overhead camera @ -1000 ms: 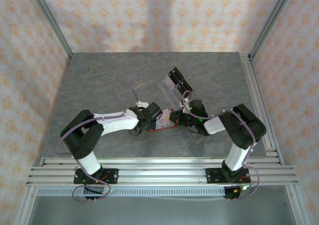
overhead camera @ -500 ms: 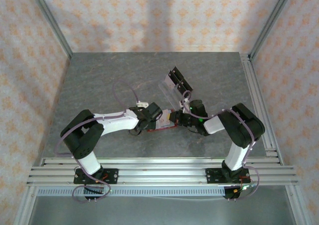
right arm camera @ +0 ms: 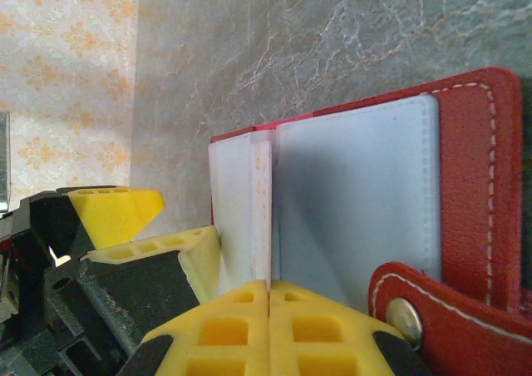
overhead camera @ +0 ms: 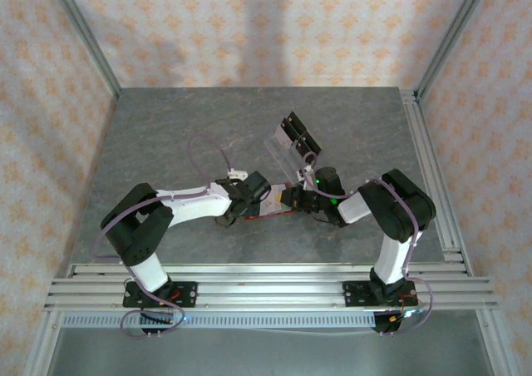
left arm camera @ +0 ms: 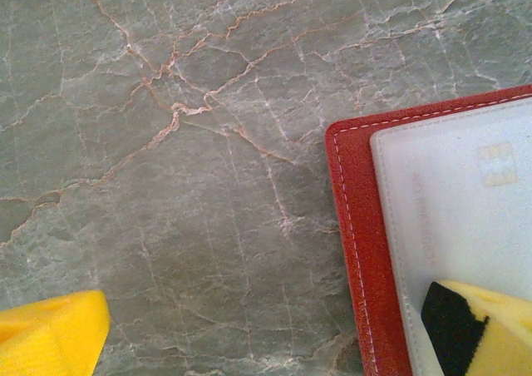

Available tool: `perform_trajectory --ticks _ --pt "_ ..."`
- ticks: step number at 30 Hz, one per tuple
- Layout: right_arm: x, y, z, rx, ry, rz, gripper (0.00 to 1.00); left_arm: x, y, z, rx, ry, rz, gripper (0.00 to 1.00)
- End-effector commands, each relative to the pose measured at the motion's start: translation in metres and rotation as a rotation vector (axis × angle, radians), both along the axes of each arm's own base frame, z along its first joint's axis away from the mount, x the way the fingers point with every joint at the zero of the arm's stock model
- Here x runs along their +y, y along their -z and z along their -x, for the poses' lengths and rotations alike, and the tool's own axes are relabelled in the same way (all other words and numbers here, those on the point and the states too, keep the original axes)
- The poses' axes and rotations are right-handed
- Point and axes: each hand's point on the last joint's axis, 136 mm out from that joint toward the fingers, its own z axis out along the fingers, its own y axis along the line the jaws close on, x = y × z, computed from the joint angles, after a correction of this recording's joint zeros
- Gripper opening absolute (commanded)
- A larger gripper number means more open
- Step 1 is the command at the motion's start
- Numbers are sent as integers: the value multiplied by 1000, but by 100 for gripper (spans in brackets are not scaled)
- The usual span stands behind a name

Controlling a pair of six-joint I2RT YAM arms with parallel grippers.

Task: Put the credit cards into the card holder

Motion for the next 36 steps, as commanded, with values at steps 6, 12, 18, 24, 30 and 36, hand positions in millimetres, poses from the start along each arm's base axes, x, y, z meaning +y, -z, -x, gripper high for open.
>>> perform_trajectory --ticks 6,12,18,24,30,36 --pt "9 -6 -5 -18 -33 -40 0 23 16 12 72 6 -117 99" --pt "11 -3 -7 -2 -36 -43 0 23 16 12 72 7 -118 99" --pt "13 1 -6 13 -45 -46 0 24 16 13 73 6 -121 100" --pt "18 5 -1 27 -61 -38 0 24 15 13 70 7 -116 100" --pt "21 8 2 42 -75 -14 0 23 15 13 71 6 -113 100" --pt "16 -1 -1 37 -46 33 27 22 11 11 60 -1 -106 100"
